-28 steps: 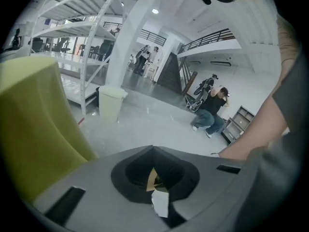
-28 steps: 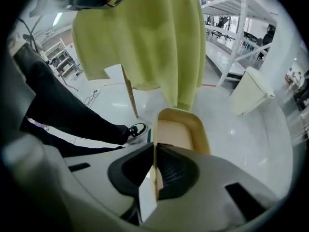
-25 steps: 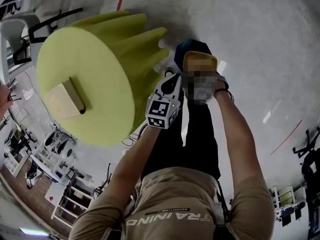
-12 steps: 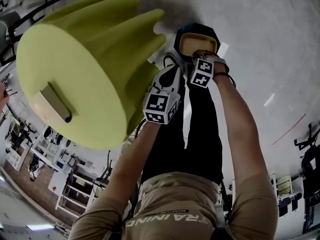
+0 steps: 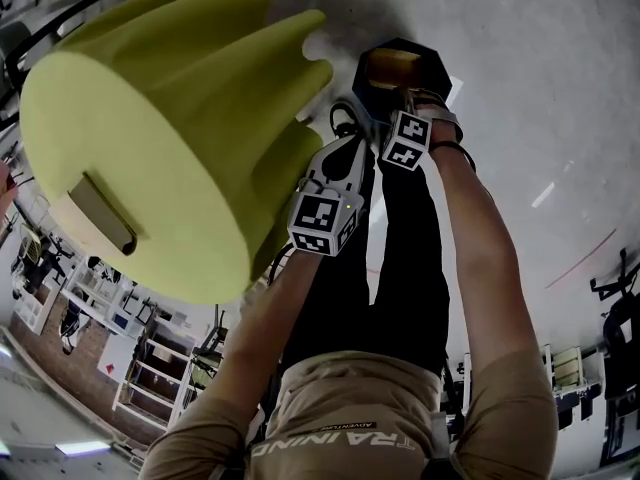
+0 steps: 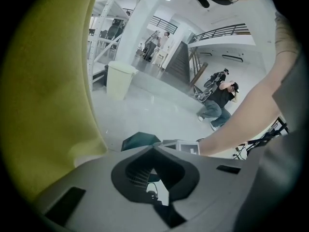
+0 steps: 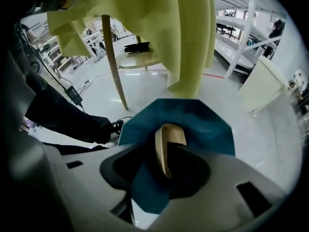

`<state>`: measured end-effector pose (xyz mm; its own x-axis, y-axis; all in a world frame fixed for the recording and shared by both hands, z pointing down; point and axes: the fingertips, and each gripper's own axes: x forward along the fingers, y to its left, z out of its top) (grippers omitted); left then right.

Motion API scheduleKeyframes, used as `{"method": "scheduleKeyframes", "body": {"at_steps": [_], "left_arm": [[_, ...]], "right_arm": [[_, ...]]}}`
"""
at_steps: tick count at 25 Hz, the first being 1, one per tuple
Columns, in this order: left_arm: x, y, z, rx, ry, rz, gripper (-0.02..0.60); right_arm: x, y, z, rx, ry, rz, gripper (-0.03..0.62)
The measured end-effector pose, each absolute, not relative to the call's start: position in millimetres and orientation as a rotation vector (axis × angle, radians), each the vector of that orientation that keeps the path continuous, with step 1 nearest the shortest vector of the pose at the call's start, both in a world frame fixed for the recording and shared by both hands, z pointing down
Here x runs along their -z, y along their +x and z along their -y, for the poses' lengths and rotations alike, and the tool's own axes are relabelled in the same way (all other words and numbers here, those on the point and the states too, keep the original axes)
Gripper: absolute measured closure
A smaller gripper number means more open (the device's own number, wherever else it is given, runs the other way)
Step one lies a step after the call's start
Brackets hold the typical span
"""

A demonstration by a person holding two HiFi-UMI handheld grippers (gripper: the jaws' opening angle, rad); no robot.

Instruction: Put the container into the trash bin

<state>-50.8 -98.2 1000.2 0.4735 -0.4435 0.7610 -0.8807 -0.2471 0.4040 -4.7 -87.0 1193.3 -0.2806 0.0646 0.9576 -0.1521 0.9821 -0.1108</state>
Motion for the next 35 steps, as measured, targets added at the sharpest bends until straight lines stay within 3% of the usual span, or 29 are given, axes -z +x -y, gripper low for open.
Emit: {"method": "scheduleKeyframes", "body": {"at_steps": [5,7,10,20,35], "left_arm": [[-995.2,-40.7,101.2,-0.649,1.893,1.092,0.580],[-989.6,-35.9,104.9,-0.649,1.904,1.088,0.580],[-978.1,-31.2,108.7,-0.650,1.918,1.074,0.580],[-915.6,-8.5,112.1,-0.654,2.009,1.025,0.580],[-705.2,-4.4,131.8,-0.551,2.237,1.066,0.580]], "right_arm": [[-1186.7,10.1,82.2,-0.224,0.086,1.827,0.438],[-1179.0,19.7,79.7,-0.236,0.112,1.820,0.474],[-1157.6,27.4,75.2,-0.309,0.181,1.837,0.589],[-1046.8,30.4,67.7,-0.738,0.495,1.929,0.591],[-766.1,70.2,120.4,-0.690,1.029,2.167,0.592]]}}
